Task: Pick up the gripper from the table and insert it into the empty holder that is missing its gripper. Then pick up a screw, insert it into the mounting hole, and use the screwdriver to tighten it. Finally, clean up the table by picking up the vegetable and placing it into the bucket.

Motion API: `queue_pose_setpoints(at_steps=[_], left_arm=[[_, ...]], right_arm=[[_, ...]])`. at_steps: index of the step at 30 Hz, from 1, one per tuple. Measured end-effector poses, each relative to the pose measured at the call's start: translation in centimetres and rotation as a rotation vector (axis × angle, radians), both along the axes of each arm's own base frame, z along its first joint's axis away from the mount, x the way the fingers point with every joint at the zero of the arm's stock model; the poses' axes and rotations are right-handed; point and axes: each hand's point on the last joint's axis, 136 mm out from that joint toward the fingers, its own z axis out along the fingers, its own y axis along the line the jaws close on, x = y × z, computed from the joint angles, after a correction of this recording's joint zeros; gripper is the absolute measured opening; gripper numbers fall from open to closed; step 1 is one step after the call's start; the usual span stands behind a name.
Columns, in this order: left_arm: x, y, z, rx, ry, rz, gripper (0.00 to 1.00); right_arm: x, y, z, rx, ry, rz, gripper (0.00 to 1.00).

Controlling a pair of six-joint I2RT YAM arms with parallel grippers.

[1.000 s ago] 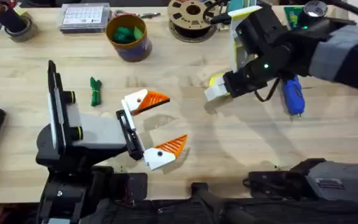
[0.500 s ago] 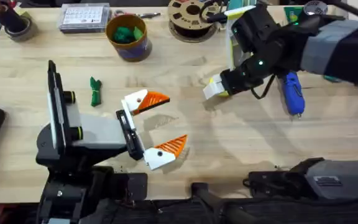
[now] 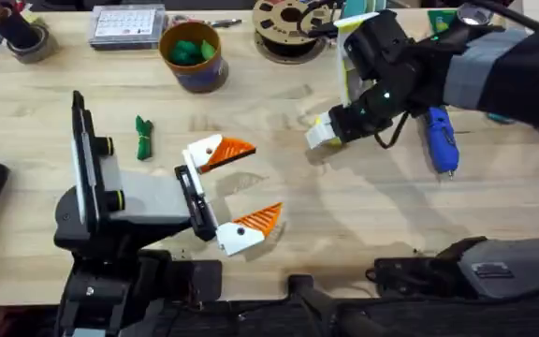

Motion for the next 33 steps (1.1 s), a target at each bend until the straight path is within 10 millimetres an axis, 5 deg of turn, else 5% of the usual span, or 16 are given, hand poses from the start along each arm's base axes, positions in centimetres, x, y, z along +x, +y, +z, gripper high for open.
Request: queue_pose_setpoints(at_steps=[33], left_arm=[[0.00, 0.00, 0.01, 0.000, 0.000, 0.000, 0.986]], right_arm=[[0.61, 0.15, -0.39, -0.036, -0.030, 0.004, 0.735]])
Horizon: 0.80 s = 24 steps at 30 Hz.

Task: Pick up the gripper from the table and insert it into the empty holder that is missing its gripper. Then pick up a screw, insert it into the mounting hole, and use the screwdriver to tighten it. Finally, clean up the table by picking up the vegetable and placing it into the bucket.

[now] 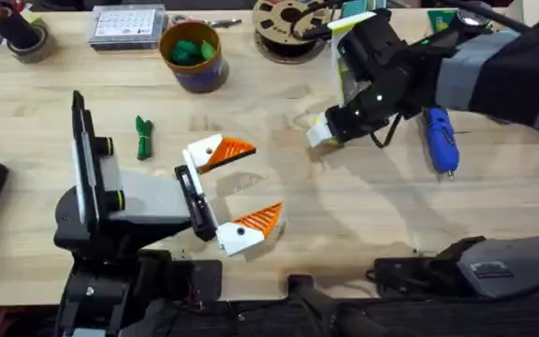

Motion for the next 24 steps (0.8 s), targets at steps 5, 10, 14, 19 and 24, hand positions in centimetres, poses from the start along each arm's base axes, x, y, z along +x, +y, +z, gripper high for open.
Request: queue_pose_setpoints(at_steps=[5, 10, 14, 19, 24], left_arm=[[0.00, 0.00, 0.00, 0.000, 0.000, 0.000, 0.986], [0.00, 0.00, 0.00, 0.000, 0.000, 0.000, 0.986], [0.00, 0.00, 0.00, 0.000, 0.000, 0.000, 0.985], [0.00, 0.00, -0.01, 0.000, 0.000, 0.000, 0.986], [0.00, 0.00, -0.01, 0.000, 0.000, 0.000, 0.986]], right_arm=[[-0.01, 0.00, -0.04, 0.001, 0.002, -0.006, 0.675], [-0.11, -0.07, -0.80, -0.011, 0.025, -0.007, 0.577], [-0.04, -0.14, -0.81, -0.016, 0.022, -0.009, 0.481], [-0.03, -0.14, -0.80, -0.016, 0.022, -0.011, 0.412], [-0.02, -0.14, -0.81, -0.015, 0.022, -0.011, 0.364]])
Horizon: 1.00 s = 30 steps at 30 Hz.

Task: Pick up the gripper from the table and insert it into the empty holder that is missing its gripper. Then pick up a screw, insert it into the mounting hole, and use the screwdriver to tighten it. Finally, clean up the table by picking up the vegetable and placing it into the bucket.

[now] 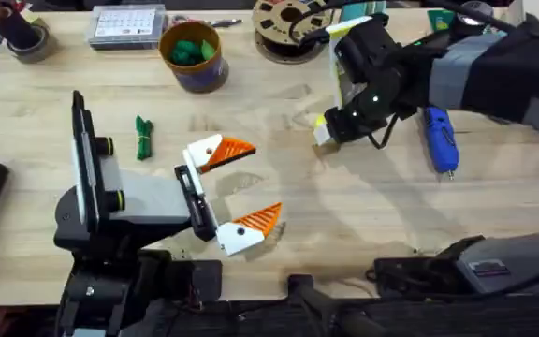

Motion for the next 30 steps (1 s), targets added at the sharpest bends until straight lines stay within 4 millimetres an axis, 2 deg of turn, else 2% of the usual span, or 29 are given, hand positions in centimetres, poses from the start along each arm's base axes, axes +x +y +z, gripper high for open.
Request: queue_pose_setpoints(at_steps=[6, 12, 14, 17, 30], left_arm=[[0.00, 0.00, 0.01, 0.000, 0.000, 0.000, 0.986], [0.00, 0.00, 0.01, 0.000, 0.000, 0.000, 0.986], [0.00, 0.00, 0.00, 0.000, 0.000, 0.000, 0.986], [0.00, 0.00, 0.00, 0.000, 0.000, 0.000, 0.986], [0.00, 0.00, 0.00, 0.000, 0.000, 0.000, 0.986]], right_arm=[[0.21, 0.11, 0.06, 0.004, -0.009, 0.000, 0.297], [0.42, 0.21, 0.13, 0.009, -0.017, 0.000, 0.184], [0.41, 0.20, 0.12, 0.008, -0.017, 0.000, 0.142], [0.42, 0.20, 0.12, 0.009, -0.017, -0.001, 0.017], [0.41, 0.20, 0.14, 0.008, -0.017, 0.000, 0.007]])
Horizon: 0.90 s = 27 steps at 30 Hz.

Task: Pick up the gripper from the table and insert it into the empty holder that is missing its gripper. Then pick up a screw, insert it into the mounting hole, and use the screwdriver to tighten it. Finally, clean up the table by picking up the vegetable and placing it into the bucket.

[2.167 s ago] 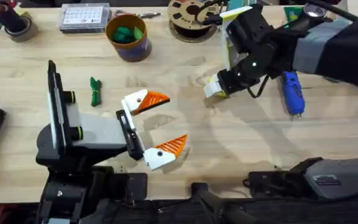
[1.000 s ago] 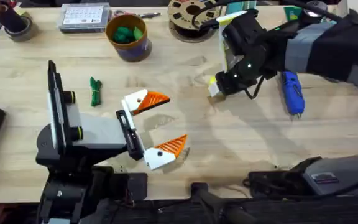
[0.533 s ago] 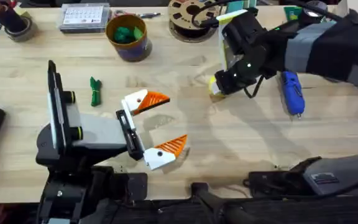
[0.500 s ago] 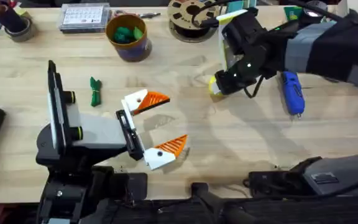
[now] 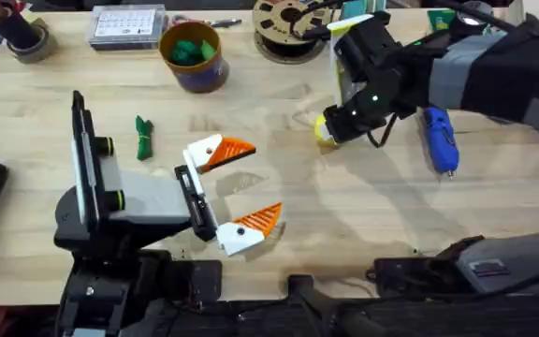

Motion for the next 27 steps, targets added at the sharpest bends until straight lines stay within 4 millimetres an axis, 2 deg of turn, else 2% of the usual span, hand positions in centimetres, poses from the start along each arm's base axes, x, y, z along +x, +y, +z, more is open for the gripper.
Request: queue_pose_setpoints(at_steps=[4, 7, 10, 15, 18, 22, 27], left_arm=[[0.0, 0.0, 0.0, 0.000, 0.000, 0.000, 0.986], [0.0, 0.0, 0.0, 0.000, 0.000, 0.000, 0.986], [0.0, 0.0, 0.0, 0.000, 0.000, 0.000, 0.986], [0.0, 0.0, 0.0, 0.000, 0.000, 0.000, 0.986], [0.0, 0.0, 0.0, 0.000, 0.000, 0.000, 0.986], [0.0, 0.0, 0.0, 0.000, 0.000, 0.000, 0.986], [0.0, 0.0, 0.0, 0.000, 0.000, 0.000, 0.986]], right_arm=[[0.1, 0.1, 0.6, -0.002, 0.003, 0.000, 0.007], [0.4, 0.2, 2.3, 0.000, 0.000, 0.000, 0.006], [0.8, 0.4, 5.6, 0.012, -0.027, 0.002, 0.006], [1.9, 0.9, 13.4, 0.060, -0.129, 0.012, 0.006], [2.1, 1.0, 16.8, 0.082, -0.181, 0.018, 0.006], [2.1, 1.0, 18.9, 0.093, -0.206, 0.021, 0.006], [2.0, 1.0, 19.3, 0.094, -0.207, 0.021, 0.006]])
